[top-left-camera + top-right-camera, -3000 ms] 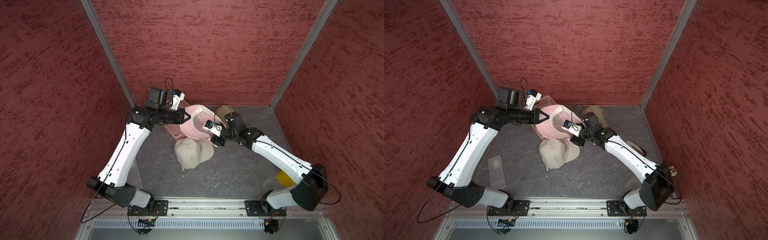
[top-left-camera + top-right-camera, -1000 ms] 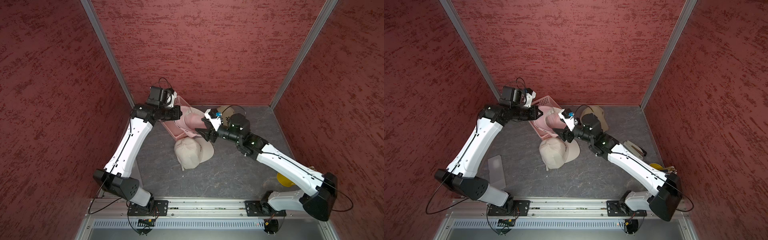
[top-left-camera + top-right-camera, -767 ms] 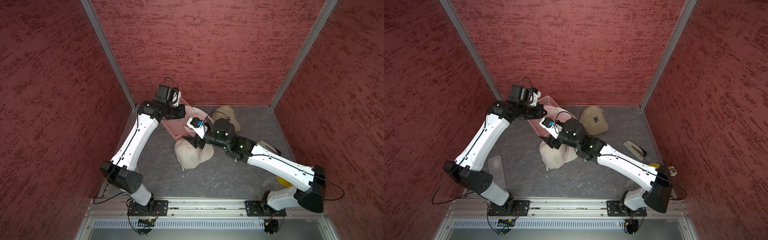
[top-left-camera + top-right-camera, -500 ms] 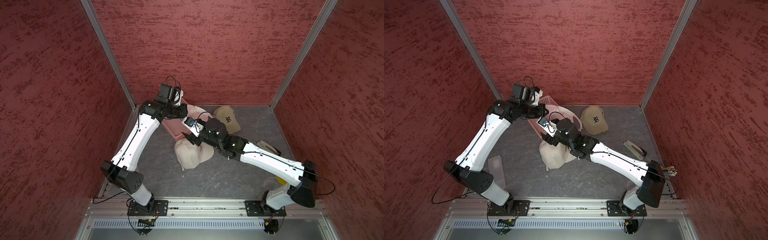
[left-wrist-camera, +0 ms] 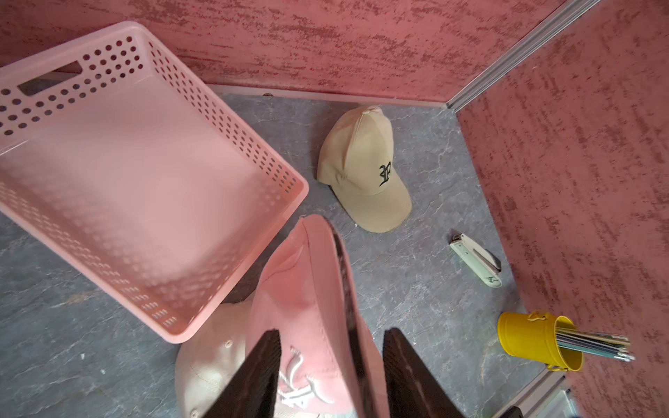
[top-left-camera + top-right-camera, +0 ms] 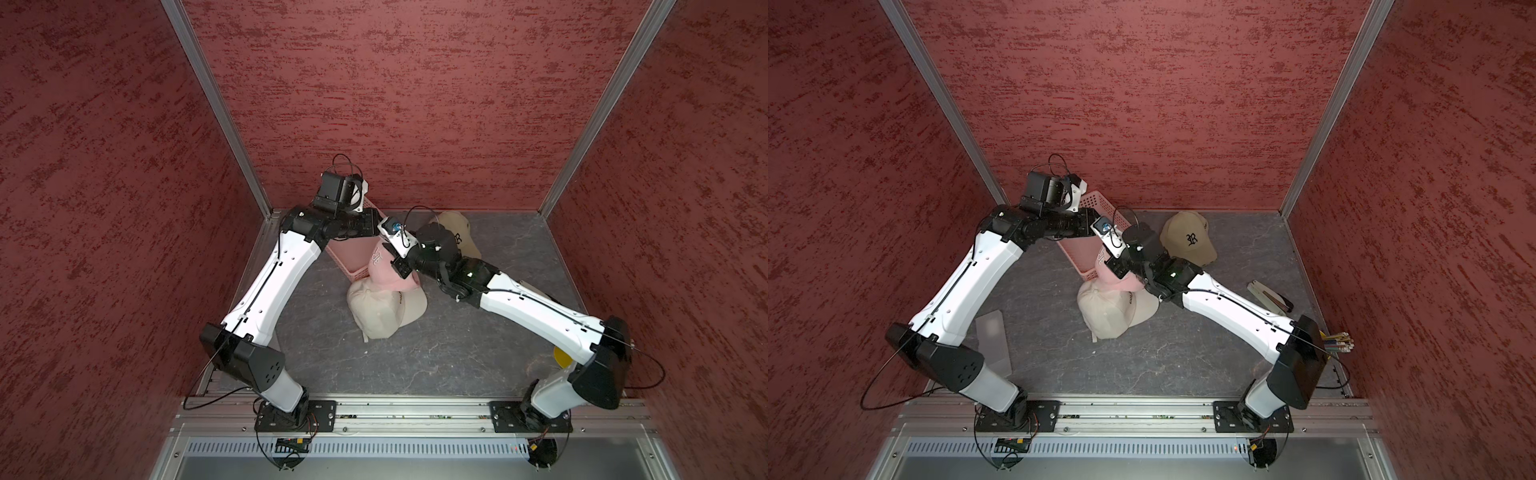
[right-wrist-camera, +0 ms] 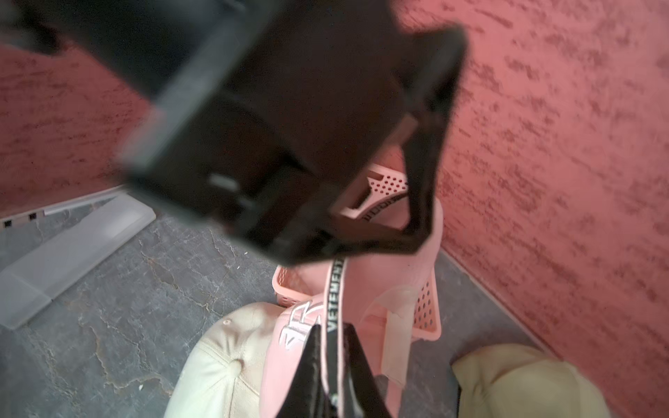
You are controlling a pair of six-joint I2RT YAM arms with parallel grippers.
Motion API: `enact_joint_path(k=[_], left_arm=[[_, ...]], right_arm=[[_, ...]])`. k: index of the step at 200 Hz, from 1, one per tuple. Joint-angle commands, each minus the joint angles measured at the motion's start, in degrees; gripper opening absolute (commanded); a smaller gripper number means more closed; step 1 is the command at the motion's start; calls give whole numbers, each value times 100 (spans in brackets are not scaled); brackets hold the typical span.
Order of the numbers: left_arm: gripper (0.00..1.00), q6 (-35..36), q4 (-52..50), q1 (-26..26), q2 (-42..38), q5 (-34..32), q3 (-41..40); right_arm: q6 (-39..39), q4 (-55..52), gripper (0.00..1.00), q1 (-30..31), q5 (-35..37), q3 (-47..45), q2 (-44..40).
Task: Turn the baseball cap inside out
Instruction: Place the baseball cap at the center of the board.
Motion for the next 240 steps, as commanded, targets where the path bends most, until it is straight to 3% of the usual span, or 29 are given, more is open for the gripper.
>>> enact_joint_path(k=[1,36,62,82,101,149,165,240], left_arm=[[58,97,268,247,-321,37,51],[60,163,393,627,-448,142,139],[60,378,331,608,-399,55,25],[60,592,396,347,-427,-290,-378],[61,769,419,123,-445,-764,-694],[61,669,718,299,-709,-534,-1162],[62,695,744,371,-714,-492,-1150],[62,618,1141,635,-479,-176,-1078]], right_arm=[[1183,277,0,-708,-635,-477,-671],[2154,806,0,-1539,-813,-1048,-1288],[3092,988,1,-2247,-1015,-1241,-1529],[3962,1248,1,-2918,-1903,-1456,-1596],[4144,904,3,-3364,-2749,-1360,-1513],[4871,893,5,-4479,-5345,-1615,-1657],[4882,764,5,-4538,-5908,-1751,-1725],[4096,-767,3,-4551,-6908,-2716,-2282]])
